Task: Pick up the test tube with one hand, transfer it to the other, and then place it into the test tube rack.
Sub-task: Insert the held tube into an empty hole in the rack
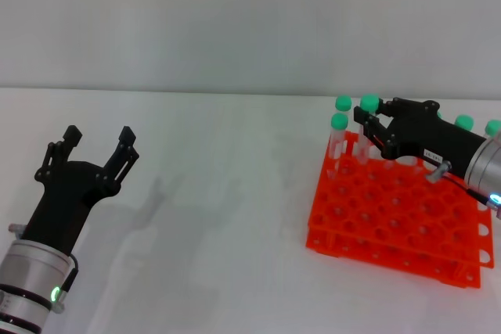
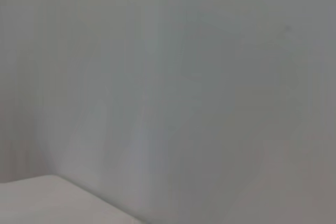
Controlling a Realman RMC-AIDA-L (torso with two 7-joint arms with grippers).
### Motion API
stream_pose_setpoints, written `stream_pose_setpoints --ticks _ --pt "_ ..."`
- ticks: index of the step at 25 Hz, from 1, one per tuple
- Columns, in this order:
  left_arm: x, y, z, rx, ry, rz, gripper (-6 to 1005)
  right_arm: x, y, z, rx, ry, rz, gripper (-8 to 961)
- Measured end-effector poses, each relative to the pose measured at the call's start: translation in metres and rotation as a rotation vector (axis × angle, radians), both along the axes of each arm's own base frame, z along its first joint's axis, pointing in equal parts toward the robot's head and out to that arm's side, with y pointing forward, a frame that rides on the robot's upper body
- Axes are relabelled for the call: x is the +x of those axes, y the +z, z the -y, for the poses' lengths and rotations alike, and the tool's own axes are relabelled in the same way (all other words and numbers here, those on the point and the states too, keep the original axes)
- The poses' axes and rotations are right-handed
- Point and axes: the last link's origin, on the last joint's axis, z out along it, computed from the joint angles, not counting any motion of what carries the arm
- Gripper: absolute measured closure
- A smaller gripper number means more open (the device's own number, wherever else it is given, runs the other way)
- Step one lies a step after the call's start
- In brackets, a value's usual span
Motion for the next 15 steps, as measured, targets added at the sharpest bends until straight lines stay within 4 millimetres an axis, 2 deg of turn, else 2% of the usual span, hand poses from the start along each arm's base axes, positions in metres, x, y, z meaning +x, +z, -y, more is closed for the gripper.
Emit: stream_pose_setpoints --ticks 15 --pt "0.001 -0.001 0.0 -0.003 -0.004 0.0 104 0.003 -0.014 0.006 -0.032 0.027 0.089 724"
